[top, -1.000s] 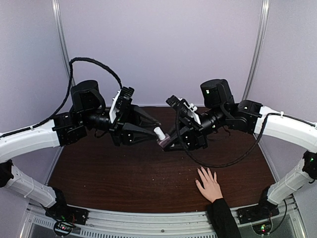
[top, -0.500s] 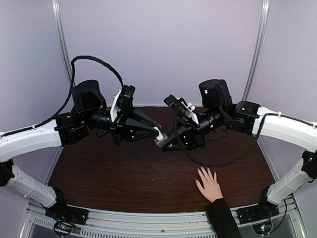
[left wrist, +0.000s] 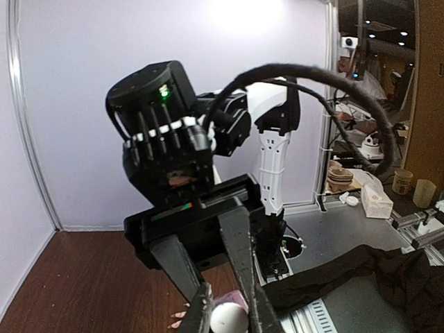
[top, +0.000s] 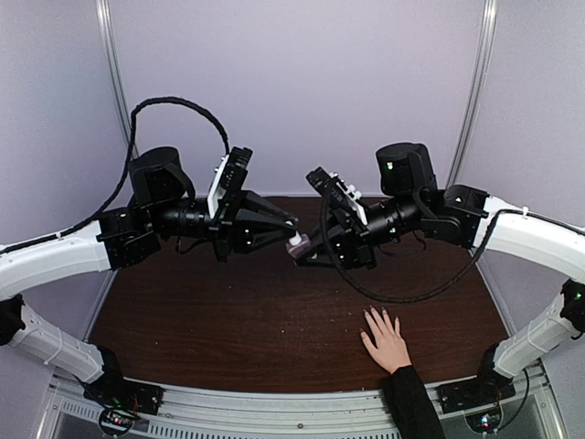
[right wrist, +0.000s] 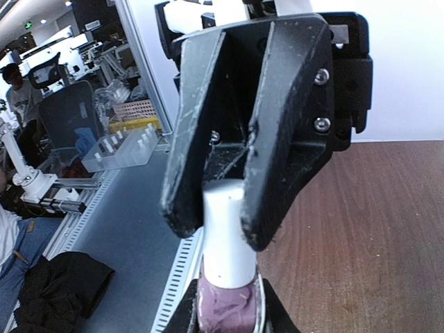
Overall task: Paint the nails
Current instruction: Unscrew the cap of the nail polish bottle.
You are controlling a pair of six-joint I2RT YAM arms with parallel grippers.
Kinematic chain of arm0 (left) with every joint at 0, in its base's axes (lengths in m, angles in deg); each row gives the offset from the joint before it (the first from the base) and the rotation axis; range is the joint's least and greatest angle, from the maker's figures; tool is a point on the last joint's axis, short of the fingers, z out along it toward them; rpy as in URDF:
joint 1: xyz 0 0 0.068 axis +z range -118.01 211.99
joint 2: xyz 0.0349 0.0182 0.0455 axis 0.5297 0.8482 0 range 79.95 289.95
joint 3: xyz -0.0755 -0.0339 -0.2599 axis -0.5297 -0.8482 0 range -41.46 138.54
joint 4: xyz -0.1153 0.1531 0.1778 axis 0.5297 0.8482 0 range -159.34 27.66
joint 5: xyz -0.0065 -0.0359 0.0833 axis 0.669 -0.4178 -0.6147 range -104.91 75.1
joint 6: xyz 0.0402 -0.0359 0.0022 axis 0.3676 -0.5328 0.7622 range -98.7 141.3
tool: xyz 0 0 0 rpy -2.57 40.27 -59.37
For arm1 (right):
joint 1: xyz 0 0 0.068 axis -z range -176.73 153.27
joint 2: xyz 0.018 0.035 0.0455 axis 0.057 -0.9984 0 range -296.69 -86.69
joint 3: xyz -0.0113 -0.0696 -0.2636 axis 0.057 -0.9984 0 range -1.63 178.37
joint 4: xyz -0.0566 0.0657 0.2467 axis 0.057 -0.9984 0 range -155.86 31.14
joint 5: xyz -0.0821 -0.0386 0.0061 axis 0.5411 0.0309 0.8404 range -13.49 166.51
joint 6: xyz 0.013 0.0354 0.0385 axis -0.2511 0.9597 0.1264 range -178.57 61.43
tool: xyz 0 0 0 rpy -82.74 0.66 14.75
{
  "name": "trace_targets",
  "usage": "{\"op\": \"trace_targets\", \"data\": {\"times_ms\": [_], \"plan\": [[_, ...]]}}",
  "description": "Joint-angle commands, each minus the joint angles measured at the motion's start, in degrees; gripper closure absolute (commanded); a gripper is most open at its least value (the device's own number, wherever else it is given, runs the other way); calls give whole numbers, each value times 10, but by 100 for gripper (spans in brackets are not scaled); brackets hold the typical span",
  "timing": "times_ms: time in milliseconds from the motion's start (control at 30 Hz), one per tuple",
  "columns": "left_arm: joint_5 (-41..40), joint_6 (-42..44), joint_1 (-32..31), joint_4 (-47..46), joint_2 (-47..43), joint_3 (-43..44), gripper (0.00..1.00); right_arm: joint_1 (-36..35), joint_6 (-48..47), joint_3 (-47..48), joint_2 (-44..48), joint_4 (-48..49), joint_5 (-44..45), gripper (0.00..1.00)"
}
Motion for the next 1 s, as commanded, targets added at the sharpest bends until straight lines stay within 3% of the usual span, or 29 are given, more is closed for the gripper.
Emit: {"op": "trace_targets", "data": {"times_ms": [0, 267, 467, 567, 667, 800, 967], "plan": [[-87, -32, -4, 11, 20, 18, 100, -3, -1, -2, 19, 37, 132, 100], [-225, -87, -4, 20, 43, 37, 100, -3, -7, 7, 11, 34, 319, 100], [-292, -122, -4, 29, 54, 46, 100, -3, -10, 14, 0, 27, 374, 100], [-287, -118, -5, 30, 41, 42, 64, -2, -11, 15, -2, 19, 362, 100], [-276, -96, -3, 39, 17, 33, 47, 1, -15, 12, 1, 13, 339, 100], [-195, -65, 18, 56, -14, 28, 39, 15, -16, 8, 9, 11, 271, 99], [-88, -19, 28, 68, -28, 25, 38, 24, -22, -6, 22, 33, 147, 98]]}}
